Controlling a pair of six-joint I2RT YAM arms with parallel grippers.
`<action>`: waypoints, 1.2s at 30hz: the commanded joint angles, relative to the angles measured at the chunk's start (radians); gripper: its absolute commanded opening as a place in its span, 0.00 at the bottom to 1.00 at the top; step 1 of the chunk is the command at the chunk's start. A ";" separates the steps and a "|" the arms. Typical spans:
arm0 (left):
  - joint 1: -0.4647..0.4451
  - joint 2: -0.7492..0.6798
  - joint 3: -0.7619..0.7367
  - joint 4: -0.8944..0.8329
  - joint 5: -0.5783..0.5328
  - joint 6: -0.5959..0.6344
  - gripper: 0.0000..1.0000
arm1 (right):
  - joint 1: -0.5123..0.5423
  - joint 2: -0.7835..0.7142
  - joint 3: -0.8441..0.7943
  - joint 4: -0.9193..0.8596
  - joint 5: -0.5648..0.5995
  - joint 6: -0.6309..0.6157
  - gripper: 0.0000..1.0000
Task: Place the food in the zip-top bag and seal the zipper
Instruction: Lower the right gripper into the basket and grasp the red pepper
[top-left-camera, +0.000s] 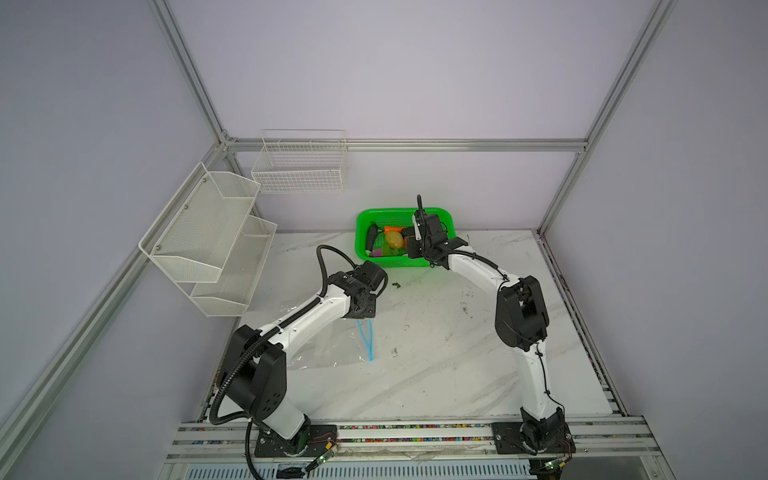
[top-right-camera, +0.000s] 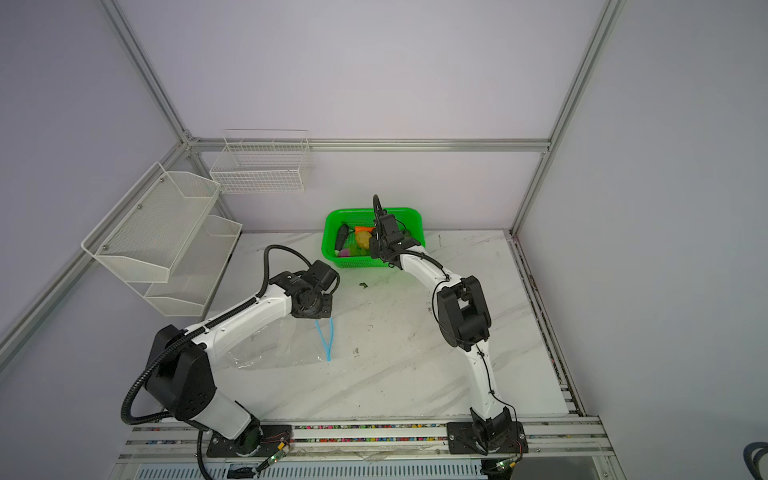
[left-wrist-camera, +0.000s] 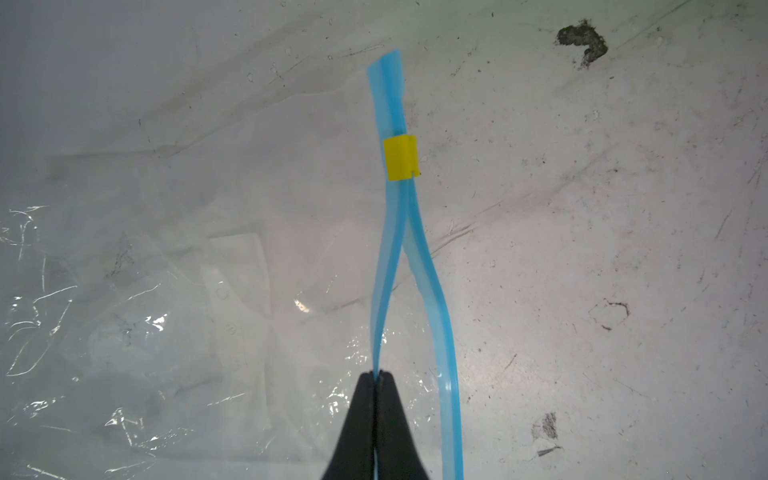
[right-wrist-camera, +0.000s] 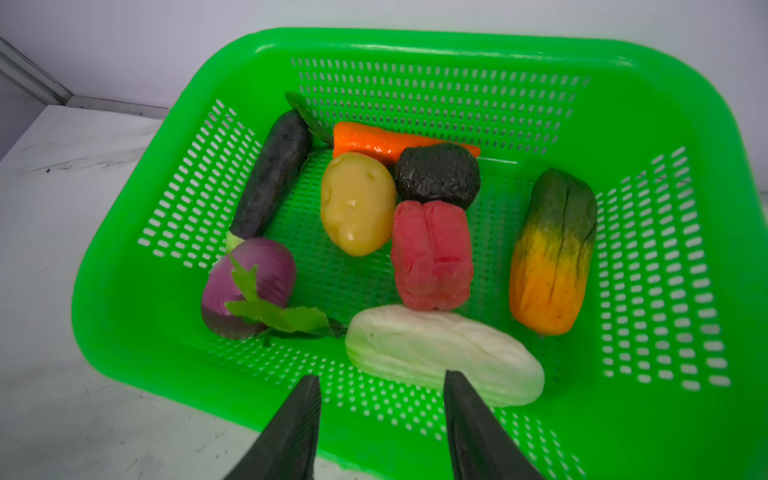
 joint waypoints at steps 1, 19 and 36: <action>0.014 -0.005 0.063 0.025 0.004 0.012 0.00 | -0.027 0.145 0.195 -0.202 -0.006 -0.050 0.52; 0.028 -0.010 0.061 0.026 0.044 0.021 0.00 | -0.053 0.314 0.409 -0.165 -0.023 -0.106 0.79; 0.028 0.001 0.068 0.026 0.068 0.016 0.00 | -0.073 0.400 0.469 -0.065 -0.088 -0.100 0.63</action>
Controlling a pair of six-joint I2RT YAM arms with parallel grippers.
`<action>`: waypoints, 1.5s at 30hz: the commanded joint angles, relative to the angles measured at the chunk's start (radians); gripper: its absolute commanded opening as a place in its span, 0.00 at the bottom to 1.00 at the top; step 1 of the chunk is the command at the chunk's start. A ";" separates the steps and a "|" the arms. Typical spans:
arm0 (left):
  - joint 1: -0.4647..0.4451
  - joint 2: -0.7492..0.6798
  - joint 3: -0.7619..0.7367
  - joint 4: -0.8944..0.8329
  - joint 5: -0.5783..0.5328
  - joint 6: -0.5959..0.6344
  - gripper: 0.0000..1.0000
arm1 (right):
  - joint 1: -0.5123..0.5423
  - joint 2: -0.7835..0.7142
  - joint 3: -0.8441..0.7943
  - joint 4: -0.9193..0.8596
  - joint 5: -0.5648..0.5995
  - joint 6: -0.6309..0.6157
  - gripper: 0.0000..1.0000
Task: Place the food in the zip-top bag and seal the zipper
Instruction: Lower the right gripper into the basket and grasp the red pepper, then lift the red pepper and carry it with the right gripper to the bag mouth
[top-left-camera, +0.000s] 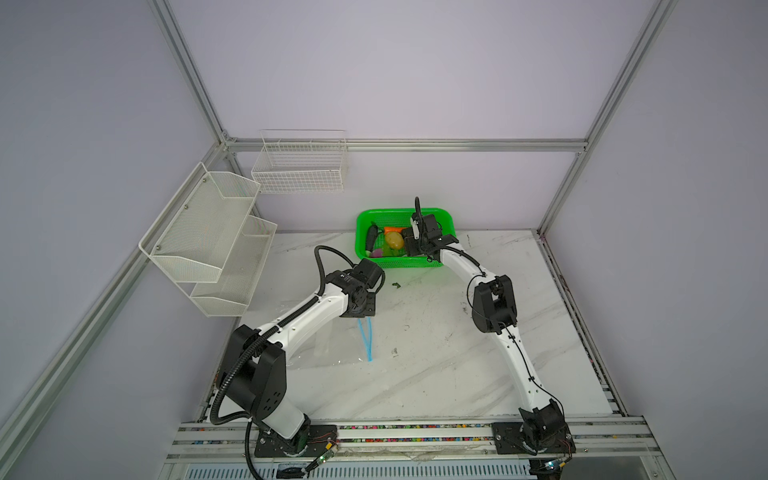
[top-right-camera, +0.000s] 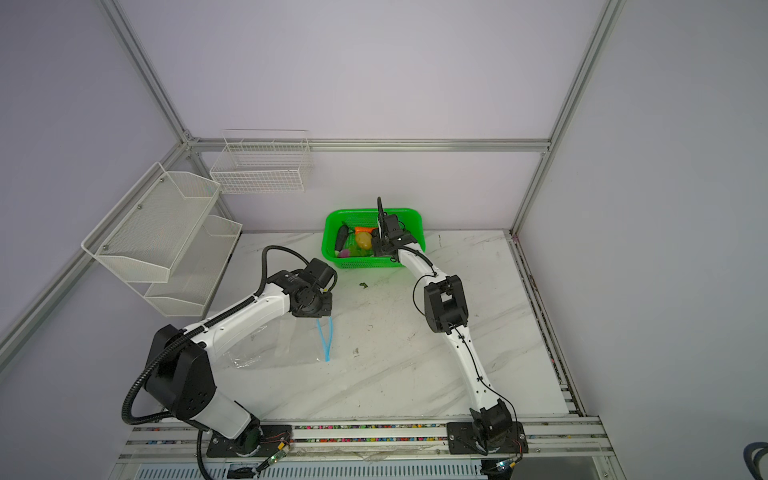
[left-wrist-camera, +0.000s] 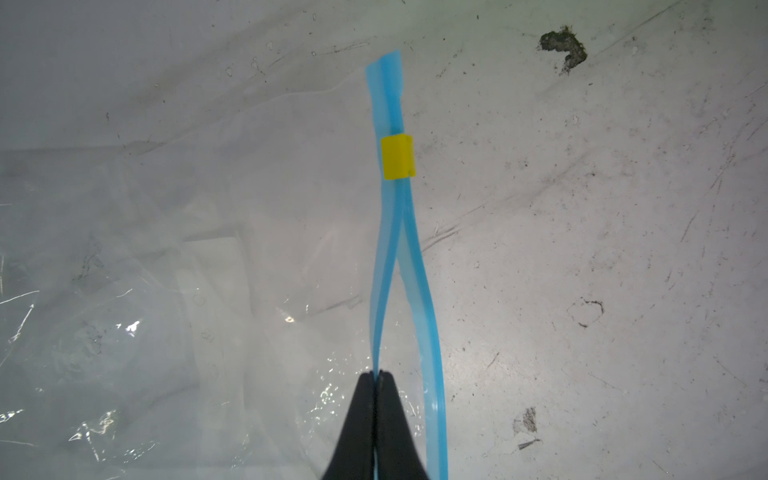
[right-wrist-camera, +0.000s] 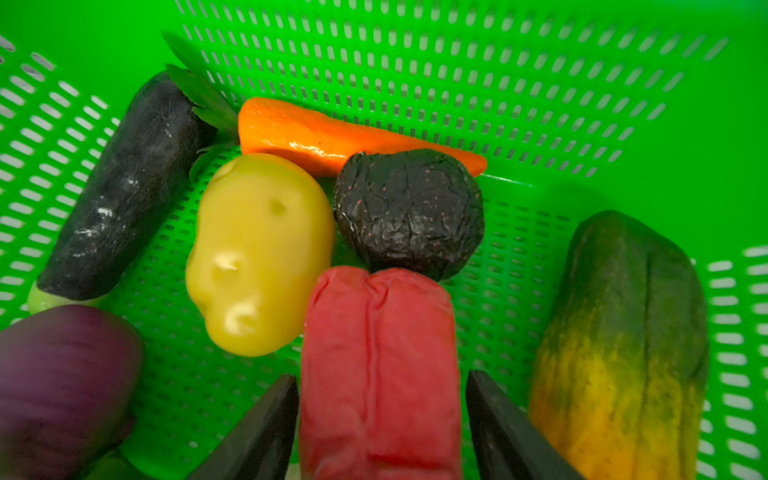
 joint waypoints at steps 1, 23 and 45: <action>0.005 0.001 0.067 0.010 0.006 0.014 0.00 | -0.004 0.007 0.023 0.036 -0.024 -0.001 0.60; 0.005 0.007 0.066 0.010 0.025 0.012 0.00 | -0.011 -0.238 -0.233 0.172 -0.073 0.021 0.48; 0.005 0.015 0.056 0.025 0.070 -0.019 0.00 | -0.010 -0.667 -0.785 0.431 -0.259 0.185 0.47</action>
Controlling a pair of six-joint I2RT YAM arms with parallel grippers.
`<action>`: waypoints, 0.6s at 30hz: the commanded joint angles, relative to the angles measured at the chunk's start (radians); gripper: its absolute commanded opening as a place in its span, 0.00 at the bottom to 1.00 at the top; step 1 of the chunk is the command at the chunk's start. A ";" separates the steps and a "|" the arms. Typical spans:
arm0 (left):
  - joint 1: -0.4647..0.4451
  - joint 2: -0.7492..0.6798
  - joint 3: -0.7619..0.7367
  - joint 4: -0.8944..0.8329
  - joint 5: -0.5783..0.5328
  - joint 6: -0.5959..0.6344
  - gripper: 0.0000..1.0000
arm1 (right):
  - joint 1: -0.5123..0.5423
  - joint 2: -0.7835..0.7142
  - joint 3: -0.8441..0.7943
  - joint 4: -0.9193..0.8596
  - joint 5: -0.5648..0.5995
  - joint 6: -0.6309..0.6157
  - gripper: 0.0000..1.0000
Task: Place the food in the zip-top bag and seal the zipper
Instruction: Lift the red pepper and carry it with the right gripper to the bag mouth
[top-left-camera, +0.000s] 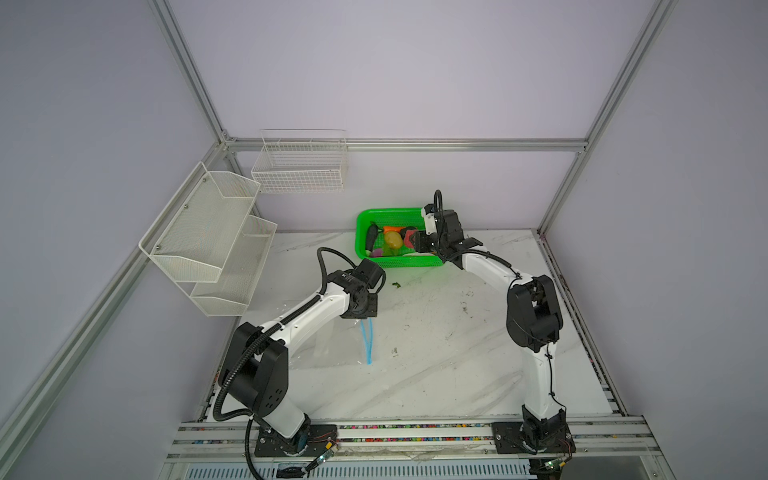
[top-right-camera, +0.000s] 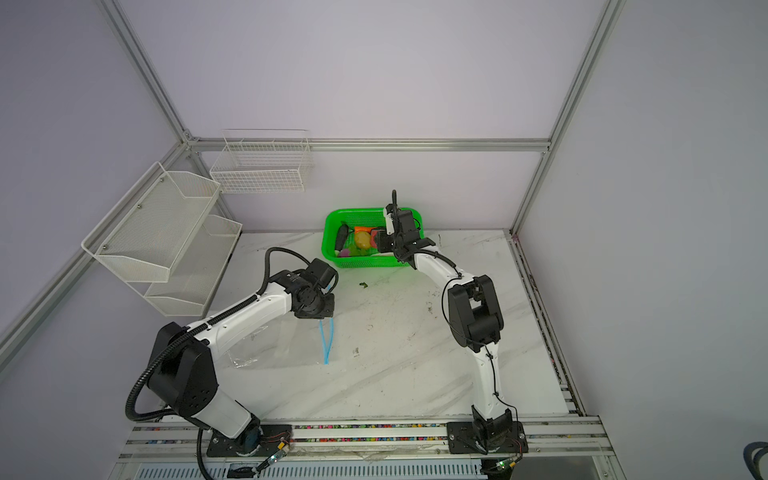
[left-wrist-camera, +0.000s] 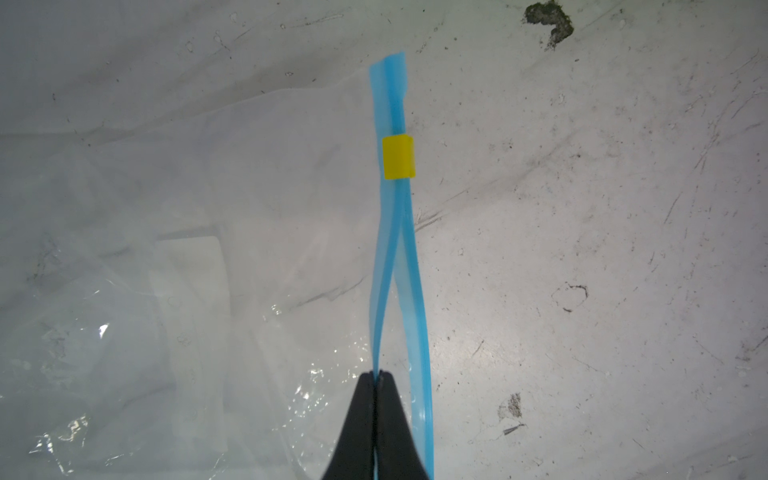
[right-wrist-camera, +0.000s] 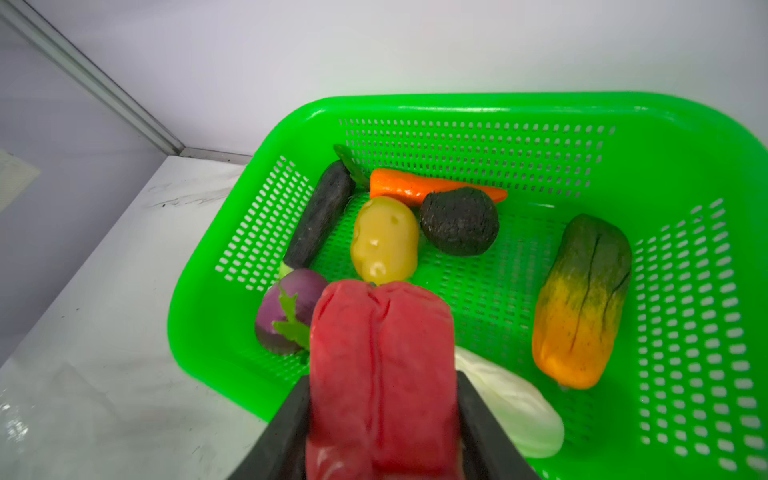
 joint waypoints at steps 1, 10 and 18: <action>0.005 -0.002 0.054 0.024 0.015 -0.018 0.00 | -0.004 -0.131 -0.111 0.107 -0.082 0.063 0.47; 0.006 -0.009 0.077 0.024 0.042 -0.033 0.00 | 0.002 -0.381 -0.531 0.313 -0.275 0.248 0.47; 0.008 -0.016 0.095 0.026 0.073 -0.058 0.00 | 0.101 -0.463 -0.765 0.505 -0.334 0.379 0.47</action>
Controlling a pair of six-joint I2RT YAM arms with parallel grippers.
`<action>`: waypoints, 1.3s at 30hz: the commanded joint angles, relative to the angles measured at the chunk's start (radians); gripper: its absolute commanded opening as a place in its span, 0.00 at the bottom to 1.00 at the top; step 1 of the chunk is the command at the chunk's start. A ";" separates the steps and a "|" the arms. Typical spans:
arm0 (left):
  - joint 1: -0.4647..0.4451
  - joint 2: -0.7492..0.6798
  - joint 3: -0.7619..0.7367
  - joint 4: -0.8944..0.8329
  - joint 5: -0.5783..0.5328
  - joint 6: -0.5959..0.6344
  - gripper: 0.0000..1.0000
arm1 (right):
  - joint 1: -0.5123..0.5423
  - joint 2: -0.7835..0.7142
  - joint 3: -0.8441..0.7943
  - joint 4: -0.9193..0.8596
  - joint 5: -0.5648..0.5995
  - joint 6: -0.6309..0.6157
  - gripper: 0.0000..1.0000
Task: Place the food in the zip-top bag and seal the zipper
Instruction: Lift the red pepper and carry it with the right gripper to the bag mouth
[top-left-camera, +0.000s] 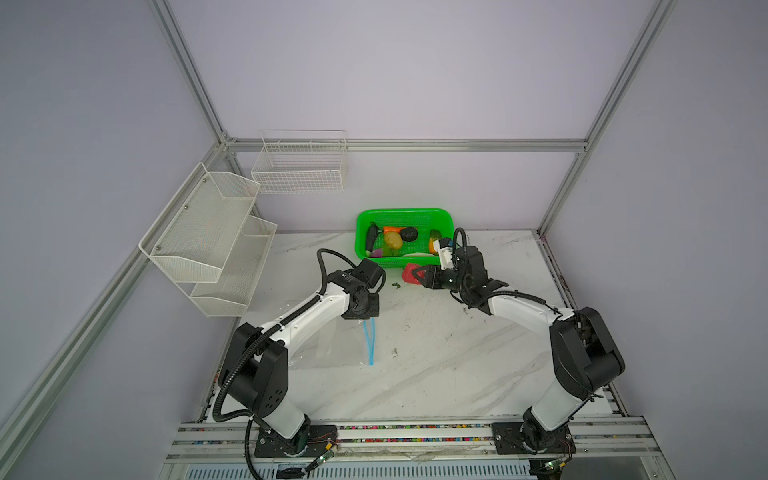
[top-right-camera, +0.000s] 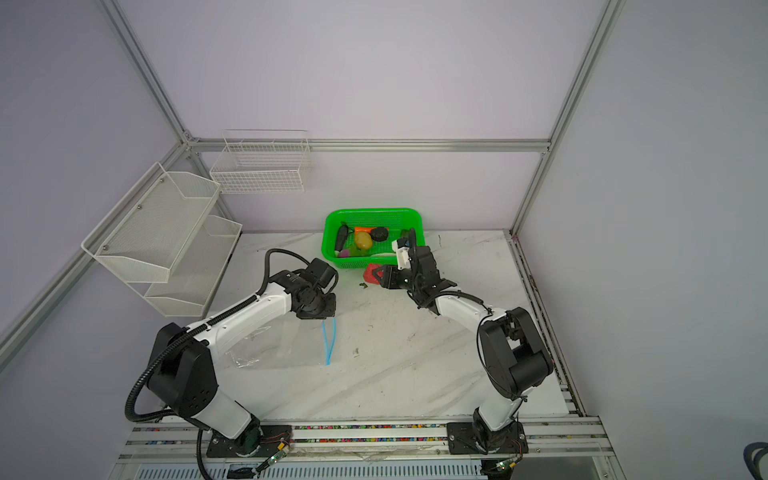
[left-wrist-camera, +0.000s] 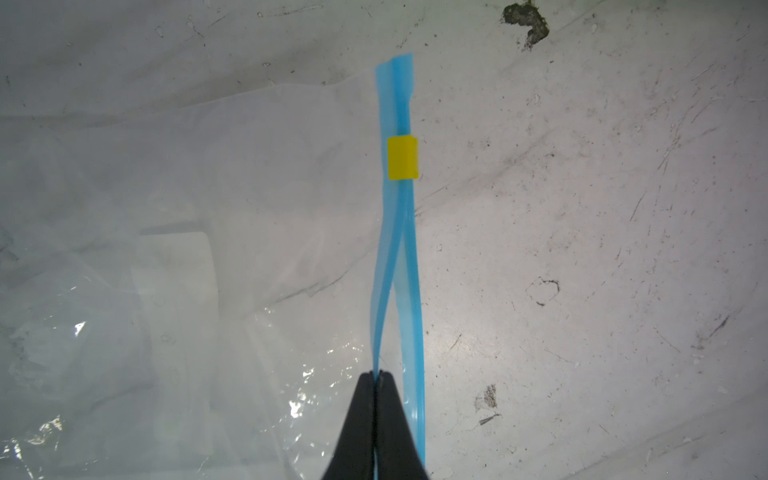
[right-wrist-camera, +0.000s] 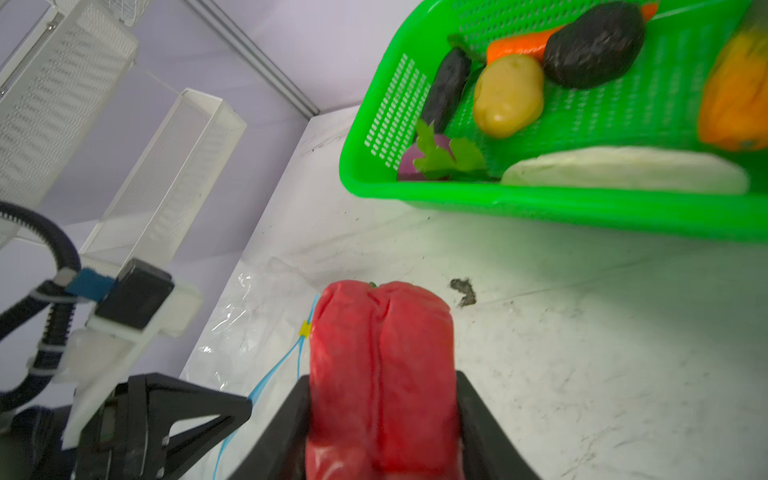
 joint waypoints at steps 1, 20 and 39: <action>0.007 -0.016 0.090 0.020 0.024 -0.026 0.00 | 0.053 -0.037 -0.067 0.172 -0.056 0.101 0.47; 0.007 -0.058 0.115 0.016 0.045 -0.065 0.00 | 0.183 0.009 -0.188 0.412 -0.100 0.246 0.46; 0.008 -0.115 0.074 0.051 0.073 -0.088 0.00 | 0.226 0.088 -0.158 0.401 -0.109 0.250 0.44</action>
